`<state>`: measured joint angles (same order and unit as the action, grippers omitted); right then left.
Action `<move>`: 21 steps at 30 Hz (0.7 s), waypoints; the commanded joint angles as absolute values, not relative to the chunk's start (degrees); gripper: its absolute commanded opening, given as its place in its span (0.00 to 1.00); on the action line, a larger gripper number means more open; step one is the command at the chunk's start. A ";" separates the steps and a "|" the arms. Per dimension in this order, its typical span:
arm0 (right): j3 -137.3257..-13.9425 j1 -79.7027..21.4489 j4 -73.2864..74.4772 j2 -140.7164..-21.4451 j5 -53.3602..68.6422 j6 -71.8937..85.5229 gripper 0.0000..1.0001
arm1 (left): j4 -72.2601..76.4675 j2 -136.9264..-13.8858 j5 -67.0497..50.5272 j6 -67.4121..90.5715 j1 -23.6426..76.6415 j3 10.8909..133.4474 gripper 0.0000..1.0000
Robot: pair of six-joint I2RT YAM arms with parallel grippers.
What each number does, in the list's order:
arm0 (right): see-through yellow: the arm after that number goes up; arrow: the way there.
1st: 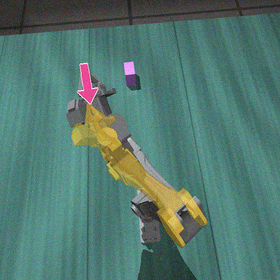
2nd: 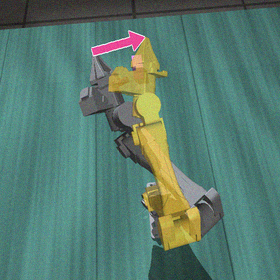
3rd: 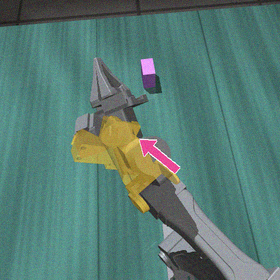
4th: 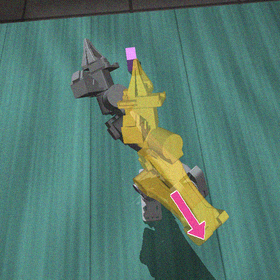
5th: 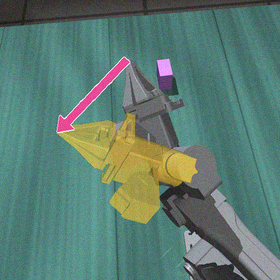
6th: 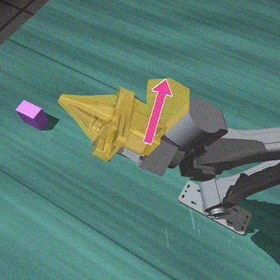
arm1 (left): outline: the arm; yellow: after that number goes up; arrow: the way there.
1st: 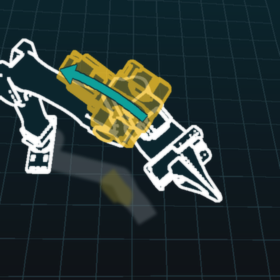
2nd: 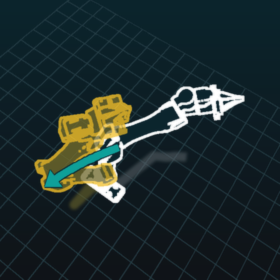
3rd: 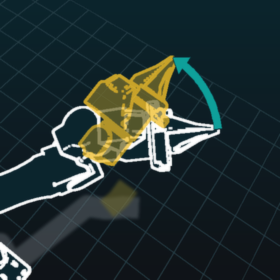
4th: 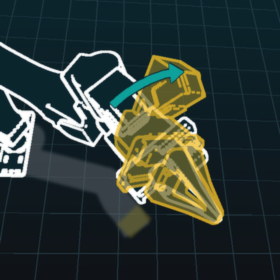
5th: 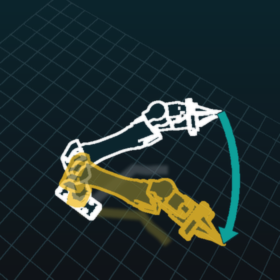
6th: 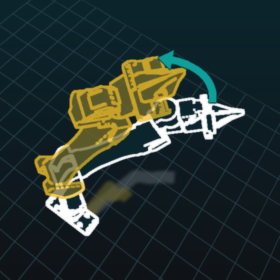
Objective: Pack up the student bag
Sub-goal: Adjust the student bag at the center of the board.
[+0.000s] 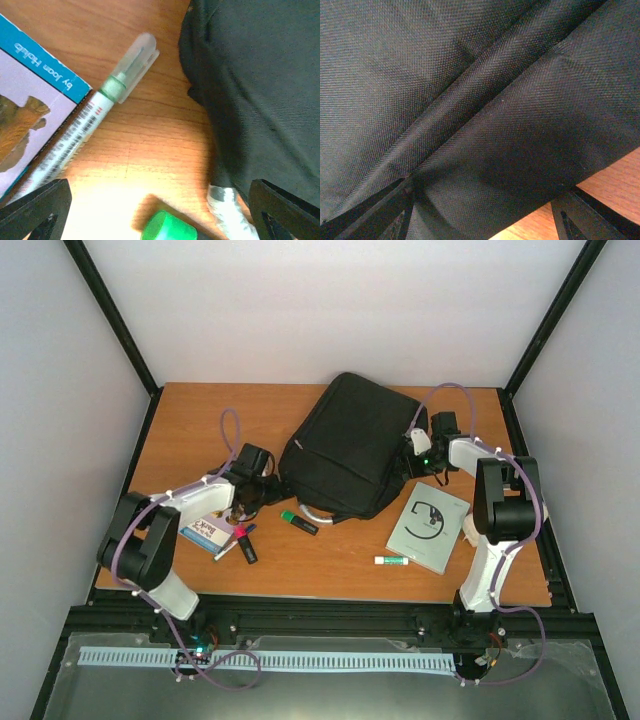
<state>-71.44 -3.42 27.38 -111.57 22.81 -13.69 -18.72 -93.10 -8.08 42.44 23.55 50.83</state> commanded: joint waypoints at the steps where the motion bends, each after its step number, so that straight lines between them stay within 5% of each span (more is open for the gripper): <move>1: -71.51 -3.66 29.47 -110.80 23.23 -12.82 0.76 | -19.29 -87.25 -4.74 42.99 23.20 51.96 1.00; 14: -71.76 -3.52 37.85 -98.79 23.43 -10.89 0.90 | -19.35 -103.39 -3.96 39.86 23.20 71.79 1.00; 21: -66.15 -3.69 35.83 -100.12 23.54 -10.87 0.86 | -23.00 -115.94 -7.60 37.45 23.12 82.64 1.00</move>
